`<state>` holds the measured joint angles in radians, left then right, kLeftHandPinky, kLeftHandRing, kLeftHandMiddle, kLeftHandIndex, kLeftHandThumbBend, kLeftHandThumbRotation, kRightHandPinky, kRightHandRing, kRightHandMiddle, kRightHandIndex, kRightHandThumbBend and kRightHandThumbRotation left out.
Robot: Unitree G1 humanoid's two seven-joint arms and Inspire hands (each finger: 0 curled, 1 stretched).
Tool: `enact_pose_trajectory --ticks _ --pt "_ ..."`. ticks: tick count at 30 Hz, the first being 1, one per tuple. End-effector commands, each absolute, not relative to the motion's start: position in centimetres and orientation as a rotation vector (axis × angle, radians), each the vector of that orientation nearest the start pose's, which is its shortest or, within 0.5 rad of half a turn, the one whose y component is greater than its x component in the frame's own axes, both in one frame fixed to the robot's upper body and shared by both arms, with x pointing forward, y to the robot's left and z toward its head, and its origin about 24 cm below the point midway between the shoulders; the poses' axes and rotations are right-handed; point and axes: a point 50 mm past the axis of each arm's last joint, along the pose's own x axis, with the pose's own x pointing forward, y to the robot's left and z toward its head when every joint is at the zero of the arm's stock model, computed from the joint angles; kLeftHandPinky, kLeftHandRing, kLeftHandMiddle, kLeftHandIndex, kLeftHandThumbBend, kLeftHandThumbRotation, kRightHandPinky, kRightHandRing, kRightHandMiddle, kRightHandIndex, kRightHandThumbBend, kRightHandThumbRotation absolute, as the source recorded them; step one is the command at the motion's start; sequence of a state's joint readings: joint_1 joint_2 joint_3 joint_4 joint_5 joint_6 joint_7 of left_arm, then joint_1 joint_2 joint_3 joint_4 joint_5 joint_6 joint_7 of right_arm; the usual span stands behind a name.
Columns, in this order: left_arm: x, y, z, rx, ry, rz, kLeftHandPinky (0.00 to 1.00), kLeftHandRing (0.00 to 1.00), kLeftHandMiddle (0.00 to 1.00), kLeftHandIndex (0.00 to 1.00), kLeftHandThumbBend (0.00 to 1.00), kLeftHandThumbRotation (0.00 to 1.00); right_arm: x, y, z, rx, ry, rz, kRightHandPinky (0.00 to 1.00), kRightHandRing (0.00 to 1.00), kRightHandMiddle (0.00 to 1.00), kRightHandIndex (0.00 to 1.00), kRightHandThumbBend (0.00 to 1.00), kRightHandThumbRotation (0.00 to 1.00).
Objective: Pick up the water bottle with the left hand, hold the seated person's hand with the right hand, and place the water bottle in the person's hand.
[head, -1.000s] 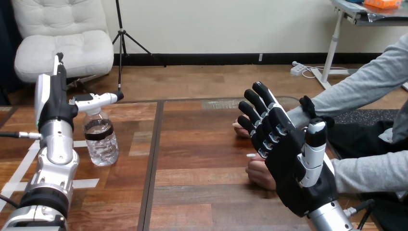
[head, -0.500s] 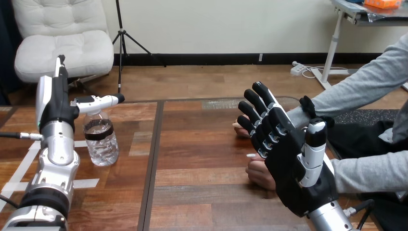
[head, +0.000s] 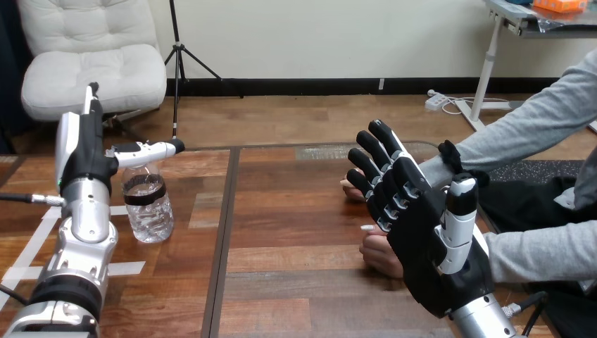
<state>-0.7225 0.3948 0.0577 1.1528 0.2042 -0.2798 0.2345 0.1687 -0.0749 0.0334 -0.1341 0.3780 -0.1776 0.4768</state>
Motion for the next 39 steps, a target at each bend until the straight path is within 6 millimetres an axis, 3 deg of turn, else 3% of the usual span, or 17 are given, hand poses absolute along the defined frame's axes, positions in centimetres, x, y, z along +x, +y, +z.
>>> enact_pose_trajectory --ticks 1,39 --pt "37.0 25.8 8.6 0.547 0.01 0.301 0.98 1.0 1.0 1.0 1.0 0.03 22.2 -14.4 7.2 0.262 -0.285 0.455 1.0 1.0 1.0 1.0 1.0 1.0" --pt "36.5 25.5 6.3 0.54 0.135 0.262 0.97 1.0 1.0 1.0 1.0 0.24 22.1 -14.3 7.3 0.264 -0.283 0.457 1.0 1.0 1.0 1.0 1.0 1.0"
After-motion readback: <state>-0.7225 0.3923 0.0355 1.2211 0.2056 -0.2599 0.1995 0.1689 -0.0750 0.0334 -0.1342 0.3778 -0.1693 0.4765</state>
